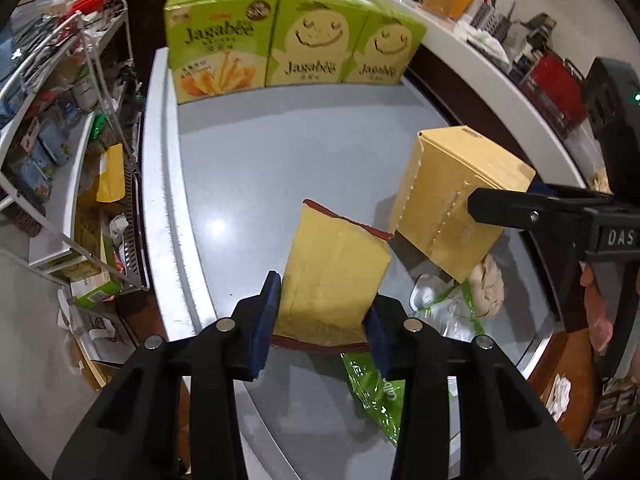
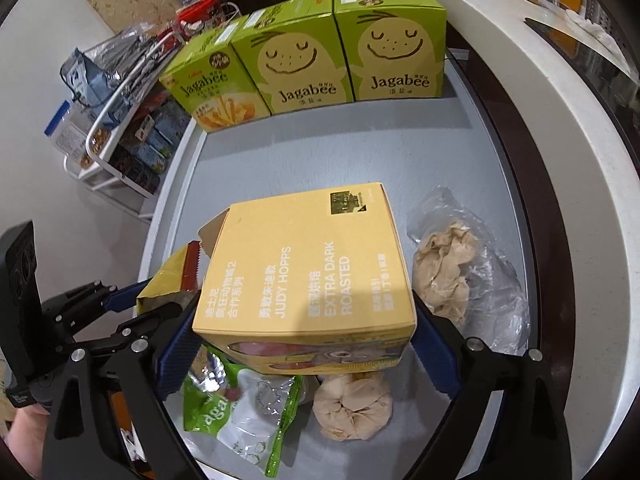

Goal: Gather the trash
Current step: 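Grasp the yellow cardboard box with the right tool while the left tool grasps the yellow chip bag, then carry the yellow box with the right tool and yellow bag with the left tool over the bin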

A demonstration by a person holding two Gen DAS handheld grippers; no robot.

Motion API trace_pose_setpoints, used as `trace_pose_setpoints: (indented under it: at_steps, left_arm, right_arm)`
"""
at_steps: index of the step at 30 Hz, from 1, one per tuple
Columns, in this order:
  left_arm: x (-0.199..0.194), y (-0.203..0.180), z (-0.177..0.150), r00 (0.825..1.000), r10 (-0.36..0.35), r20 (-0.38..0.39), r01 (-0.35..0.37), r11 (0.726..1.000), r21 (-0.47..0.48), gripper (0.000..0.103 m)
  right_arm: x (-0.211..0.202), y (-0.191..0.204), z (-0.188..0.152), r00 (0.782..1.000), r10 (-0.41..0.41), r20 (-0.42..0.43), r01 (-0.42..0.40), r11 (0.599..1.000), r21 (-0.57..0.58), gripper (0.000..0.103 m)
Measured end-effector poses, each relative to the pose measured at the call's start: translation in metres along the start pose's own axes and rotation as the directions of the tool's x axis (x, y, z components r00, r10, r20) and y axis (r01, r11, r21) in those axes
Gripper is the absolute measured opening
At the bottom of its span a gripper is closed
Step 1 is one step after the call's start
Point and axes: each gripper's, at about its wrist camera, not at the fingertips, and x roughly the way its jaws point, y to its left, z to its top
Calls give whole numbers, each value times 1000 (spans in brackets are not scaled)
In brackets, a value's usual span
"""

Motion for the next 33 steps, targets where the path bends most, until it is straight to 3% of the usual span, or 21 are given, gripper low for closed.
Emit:
trace_pose_setpoints:
  at_steps: [10, 21, 33]
  left_arm:
    - [-39, -9, -13, 995, 1, 97, 5, 998, -61, 41]
    - [-76, -34, -48, 983, 85, 160, -74, 995, -73, 41]
    - [-113, -70, -108, 978, 106, 179, -98, 994, -50, 41]
  right_arm:
    - [-43, -5, -13, 996, 68, 54, -69, 997, 19, 91]
    - [-103, -17, -70, 991, 95, 94, -96, 995, 5, 91]
    - [-140, -26, -139, 986, 157, 63, -156, 988, -19, 91]
